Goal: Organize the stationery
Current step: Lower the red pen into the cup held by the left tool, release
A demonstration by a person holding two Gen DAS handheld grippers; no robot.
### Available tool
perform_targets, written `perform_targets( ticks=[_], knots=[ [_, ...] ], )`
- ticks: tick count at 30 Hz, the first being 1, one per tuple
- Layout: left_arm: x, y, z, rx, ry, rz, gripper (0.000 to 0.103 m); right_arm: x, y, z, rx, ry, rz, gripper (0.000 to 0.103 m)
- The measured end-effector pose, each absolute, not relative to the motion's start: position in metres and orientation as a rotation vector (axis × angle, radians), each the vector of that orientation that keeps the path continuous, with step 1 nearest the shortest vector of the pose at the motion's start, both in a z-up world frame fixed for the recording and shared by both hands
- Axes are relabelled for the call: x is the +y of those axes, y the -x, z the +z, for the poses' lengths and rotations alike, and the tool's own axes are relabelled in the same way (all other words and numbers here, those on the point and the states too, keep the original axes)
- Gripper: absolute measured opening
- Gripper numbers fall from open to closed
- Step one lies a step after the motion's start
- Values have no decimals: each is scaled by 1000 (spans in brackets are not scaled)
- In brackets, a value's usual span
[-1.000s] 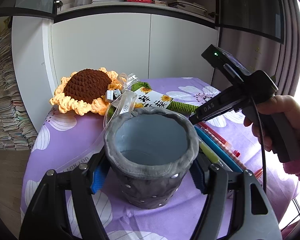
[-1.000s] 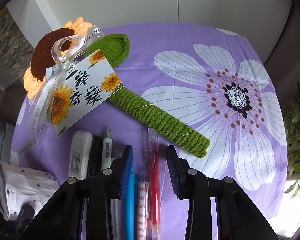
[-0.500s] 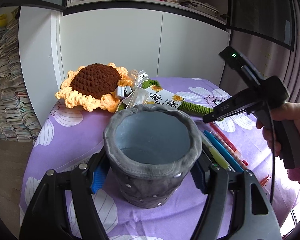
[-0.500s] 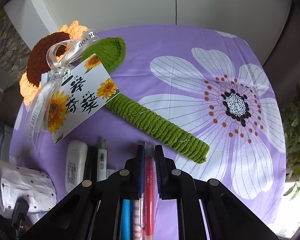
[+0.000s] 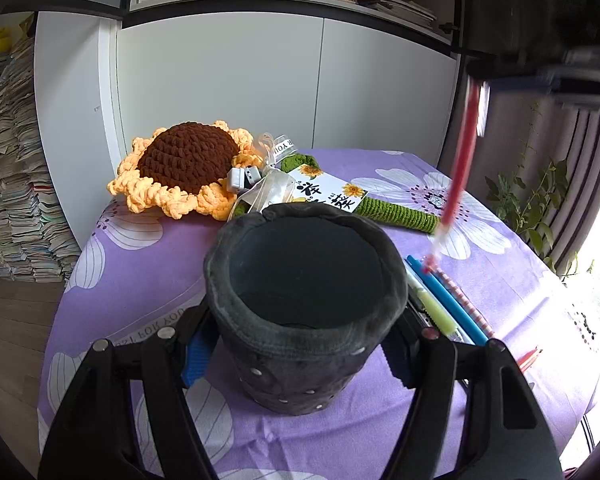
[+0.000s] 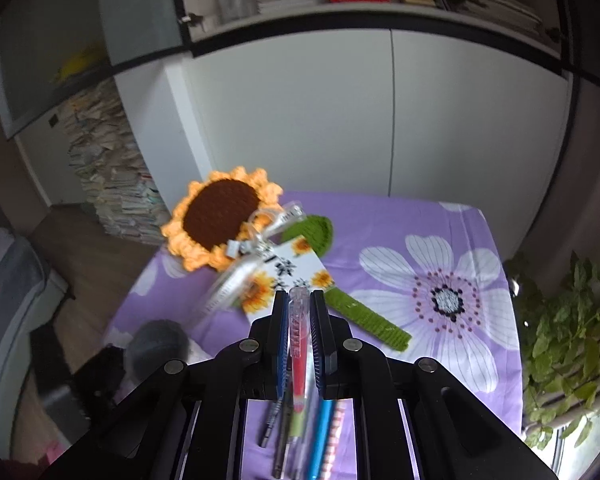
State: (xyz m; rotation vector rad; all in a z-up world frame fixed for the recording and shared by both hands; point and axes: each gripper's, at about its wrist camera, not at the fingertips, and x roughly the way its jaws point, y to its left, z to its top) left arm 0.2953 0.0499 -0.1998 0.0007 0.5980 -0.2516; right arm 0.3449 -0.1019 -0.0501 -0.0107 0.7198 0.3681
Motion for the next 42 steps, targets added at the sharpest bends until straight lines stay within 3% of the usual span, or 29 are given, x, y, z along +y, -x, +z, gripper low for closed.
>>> perform_targets(
  ticks=[11,28,38,41,42],
  knots=[
    [51,-296,-200,600,0,-256,69,-67,-306,0,558,-25,587,12],
    [51,-296,-200,601,3,-257,70,-30,-334,-79,790,85,629,12],
    [51,-296,-201,600,-1,-255,70,-57,-339,-81,819,-10,624,12],
    [51,-296,-201,600,-2,-254,70,-88,-333,-73,781,-74,564,22],
    [51,-296,-201,600,-2,-254,70,-100,-333,-73,774,-97,535,35]
  ],
)
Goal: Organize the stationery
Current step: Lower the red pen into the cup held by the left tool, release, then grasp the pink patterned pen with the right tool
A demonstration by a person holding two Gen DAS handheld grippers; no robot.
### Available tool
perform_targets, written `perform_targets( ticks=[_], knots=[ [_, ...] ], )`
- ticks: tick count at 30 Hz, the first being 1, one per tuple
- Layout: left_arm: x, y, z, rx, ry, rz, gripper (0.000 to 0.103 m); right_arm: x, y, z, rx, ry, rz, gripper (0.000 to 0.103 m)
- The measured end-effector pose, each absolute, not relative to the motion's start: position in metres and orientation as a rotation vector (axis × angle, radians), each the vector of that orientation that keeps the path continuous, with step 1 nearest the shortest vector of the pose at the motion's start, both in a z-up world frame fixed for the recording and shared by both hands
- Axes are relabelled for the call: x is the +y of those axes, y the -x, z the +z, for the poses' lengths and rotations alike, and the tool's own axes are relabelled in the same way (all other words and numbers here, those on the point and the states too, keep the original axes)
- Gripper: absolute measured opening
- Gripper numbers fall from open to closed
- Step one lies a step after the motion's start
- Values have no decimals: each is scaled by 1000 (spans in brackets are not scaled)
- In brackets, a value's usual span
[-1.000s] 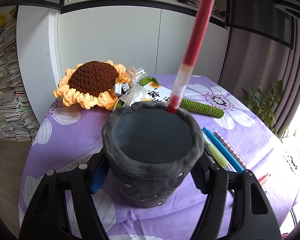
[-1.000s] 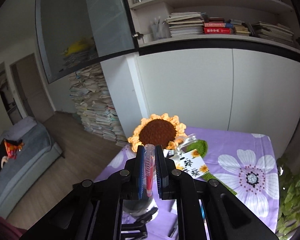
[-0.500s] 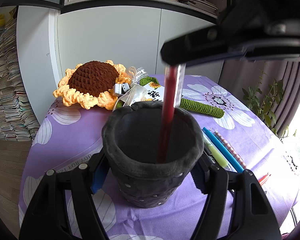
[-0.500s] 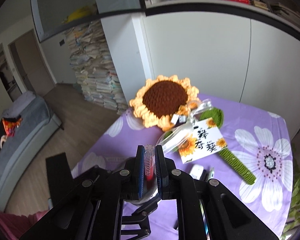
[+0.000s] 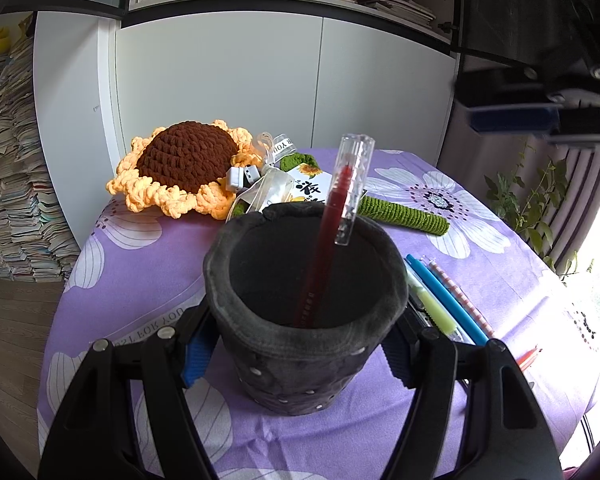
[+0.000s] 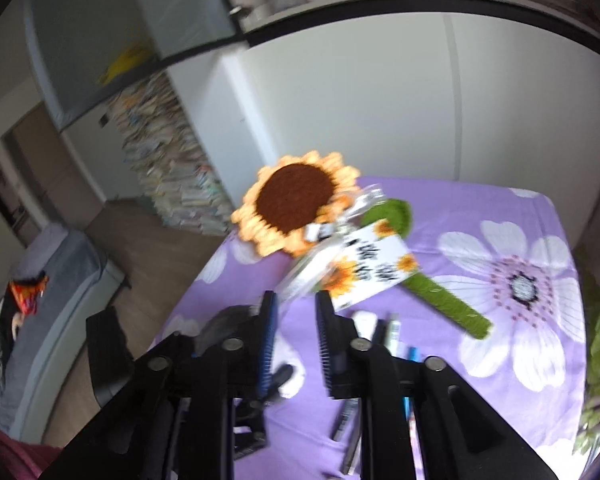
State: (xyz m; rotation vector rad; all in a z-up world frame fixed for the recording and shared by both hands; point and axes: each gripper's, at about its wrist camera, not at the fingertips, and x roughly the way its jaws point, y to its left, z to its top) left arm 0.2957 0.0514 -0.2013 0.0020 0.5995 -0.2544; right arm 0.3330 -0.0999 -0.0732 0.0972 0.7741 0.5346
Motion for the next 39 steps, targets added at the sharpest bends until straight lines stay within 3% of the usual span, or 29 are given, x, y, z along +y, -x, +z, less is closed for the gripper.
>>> perform_targets(
  ticks=[1,2,6,10,20,29,39],
  knots=[
    [52,-296,-201,600,-2,-254,70,-112,-333,-75,773,-121,500,50],
    [51,-296,-201,600,-2,-255,70,-125,-335,-80,779,-142,453,53],
    [51,-295,-201,599,-4,-253,70,-154,-353,-121,930,-101,221,53],
    [52,-296,-201,601,-2,-253,70,-156,-368,-158,1051,-98,206,44],
    [53,-297,-202,607,0,-251,70,-140,-384,-196,1121,6,192,42],
    [53,-297,-202,608,1,-251,70,-144,-387,-201,1124,75,121,20],
    [52,-297,-202,608,0,-250,70,-143,-385,-186,1091,6,180,14]
  ],
)
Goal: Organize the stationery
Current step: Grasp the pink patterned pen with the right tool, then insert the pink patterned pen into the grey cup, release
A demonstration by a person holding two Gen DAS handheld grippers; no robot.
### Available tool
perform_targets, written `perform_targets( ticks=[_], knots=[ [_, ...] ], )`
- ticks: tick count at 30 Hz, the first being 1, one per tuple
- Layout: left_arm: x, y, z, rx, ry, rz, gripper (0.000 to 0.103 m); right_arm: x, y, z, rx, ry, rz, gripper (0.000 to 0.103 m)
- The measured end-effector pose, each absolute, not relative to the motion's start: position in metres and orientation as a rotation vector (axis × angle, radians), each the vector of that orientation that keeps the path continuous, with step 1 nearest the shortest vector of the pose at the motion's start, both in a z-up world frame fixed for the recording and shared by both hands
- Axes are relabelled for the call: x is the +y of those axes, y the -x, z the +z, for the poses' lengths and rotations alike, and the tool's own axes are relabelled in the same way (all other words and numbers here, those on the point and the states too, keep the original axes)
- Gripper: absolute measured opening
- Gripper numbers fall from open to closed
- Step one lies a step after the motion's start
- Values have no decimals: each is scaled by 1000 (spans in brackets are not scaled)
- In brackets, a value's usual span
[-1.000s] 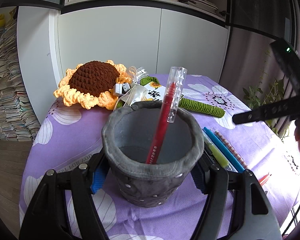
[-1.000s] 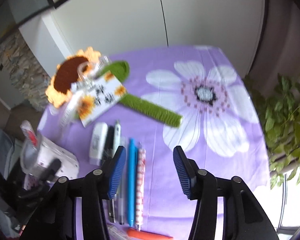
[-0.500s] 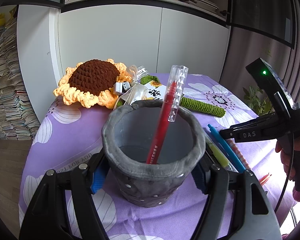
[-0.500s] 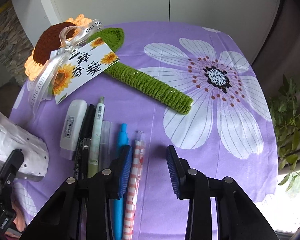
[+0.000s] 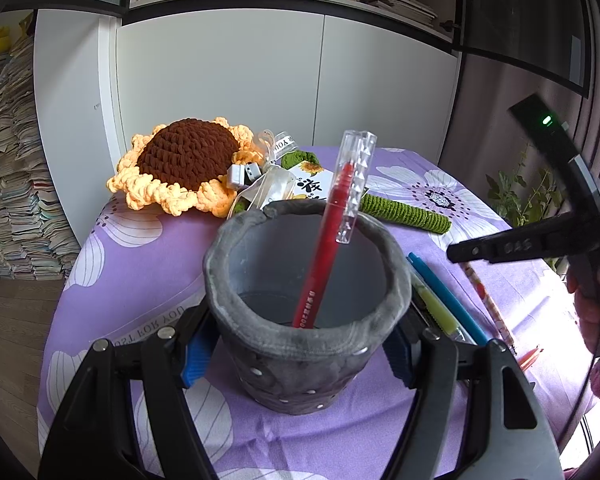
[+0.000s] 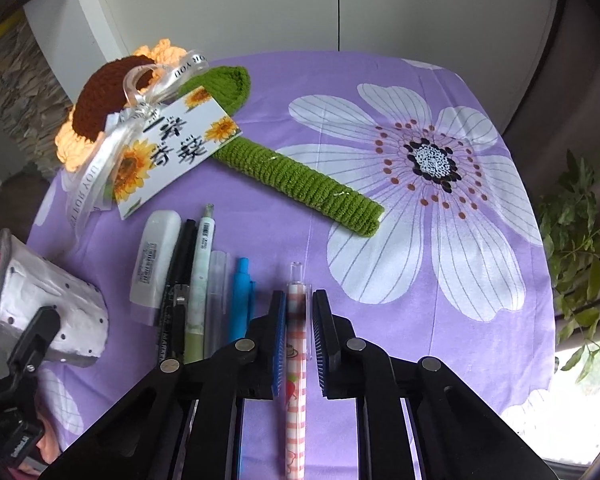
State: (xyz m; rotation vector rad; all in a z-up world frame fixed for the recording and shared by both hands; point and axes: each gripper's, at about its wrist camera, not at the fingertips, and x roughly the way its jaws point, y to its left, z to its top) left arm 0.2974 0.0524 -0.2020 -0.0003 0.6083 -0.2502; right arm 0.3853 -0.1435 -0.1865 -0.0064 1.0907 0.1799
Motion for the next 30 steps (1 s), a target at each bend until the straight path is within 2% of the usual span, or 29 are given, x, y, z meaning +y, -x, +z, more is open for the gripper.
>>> perform_targets(
  ticks=[8,20,25,30],
  knots=[
    [53,-298,-202,608,0,-251,70,-144,-347,-125,917,-76,288,14],
    [52,-297,-202,608,0,-251,70,-99,-286,-18,588,-17,492,11],
    [52,-298,-202,608,0,-251,70,-77,-276,2,529,7,581,11],
    [52,-298,-202,608,0,-251,70,-65,-282,-9,572,17,623,11]
  ],
)
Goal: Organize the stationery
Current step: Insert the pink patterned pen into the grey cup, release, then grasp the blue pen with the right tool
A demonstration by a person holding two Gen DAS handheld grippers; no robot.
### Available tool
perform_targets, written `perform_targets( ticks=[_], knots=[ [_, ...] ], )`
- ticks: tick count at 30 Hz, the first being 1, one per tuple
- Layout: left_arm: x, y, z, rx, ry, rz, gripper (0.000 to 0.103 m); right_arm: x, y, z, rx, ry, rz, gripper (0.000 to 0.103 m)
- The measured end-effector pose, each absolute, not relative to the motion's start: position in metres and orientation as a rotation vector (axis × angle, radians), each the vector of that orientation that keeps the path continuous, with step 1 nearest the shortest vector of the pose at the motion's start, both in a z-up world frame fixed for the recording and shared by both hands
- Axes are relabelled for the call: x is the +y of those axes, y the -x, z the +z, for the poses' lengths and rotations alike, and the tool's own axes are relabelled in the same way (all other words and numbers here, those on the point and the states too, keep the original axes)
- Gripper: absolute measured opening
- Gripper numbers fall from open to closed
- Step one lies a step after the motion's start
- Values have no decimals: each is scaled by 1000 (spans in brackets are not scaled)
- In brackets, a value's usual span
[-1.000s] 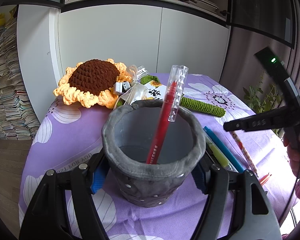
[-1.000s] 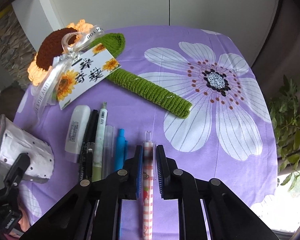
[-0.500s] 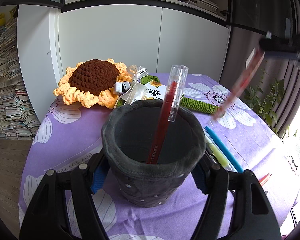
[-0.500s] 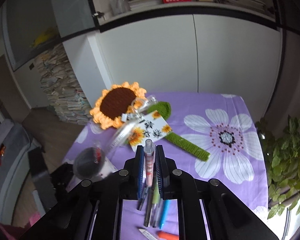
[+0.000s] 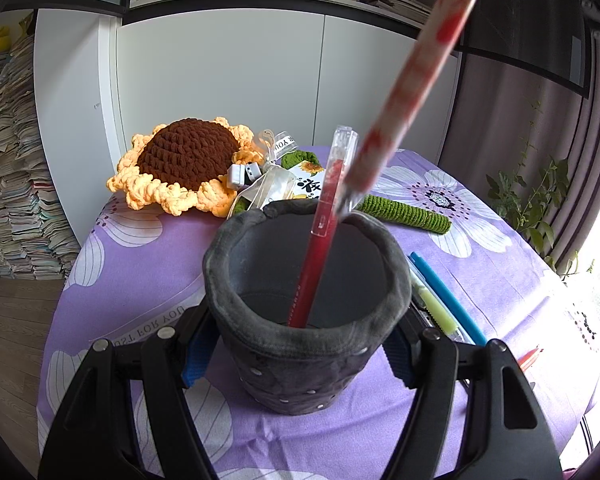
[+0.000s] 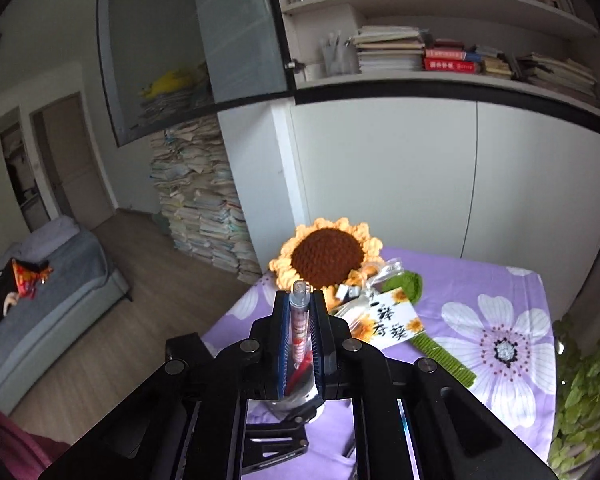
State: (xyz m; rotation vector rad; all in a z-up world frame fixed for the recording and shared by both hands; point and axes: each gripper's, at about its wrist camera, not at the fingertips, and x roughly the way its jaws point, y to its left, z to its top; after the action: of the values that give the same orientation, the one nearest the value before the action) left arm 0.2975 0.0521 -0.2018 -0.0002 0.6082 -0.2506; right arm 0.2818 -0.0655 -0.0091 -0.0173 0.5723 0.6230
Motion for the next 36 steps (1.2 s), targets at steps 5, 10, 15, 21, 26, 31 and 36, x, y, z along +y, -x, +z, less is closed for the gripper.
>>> perform_targets(
  ticks=[5,10,15,21,26,31,36],
  knots=[
    [52,-298,-202,608,0,-250,70,-66,-299,-36,675,16,601,11],
    [52,-298,-202,608,0,-250,70,-56,-312,-65,765,32,615,11],
    [52,-298,-202,608,0,-250,70,-49,-325,-87,836,17,632,11],
    [52,-298,-202,608,0,-251,70,-59,-330,-94,871,-46,638,11],
    [52,-298,-202,608,0,-250,71,-98,-328,-85,822,-103,553,11],
    [52,-298,-202,609,0,-250,71,-132,-345,-124,959,-51,302,11],
    [53,-298,-202,609,1,-251,71,-136,-363,-174,1103,-43,262,11]
  ],
)
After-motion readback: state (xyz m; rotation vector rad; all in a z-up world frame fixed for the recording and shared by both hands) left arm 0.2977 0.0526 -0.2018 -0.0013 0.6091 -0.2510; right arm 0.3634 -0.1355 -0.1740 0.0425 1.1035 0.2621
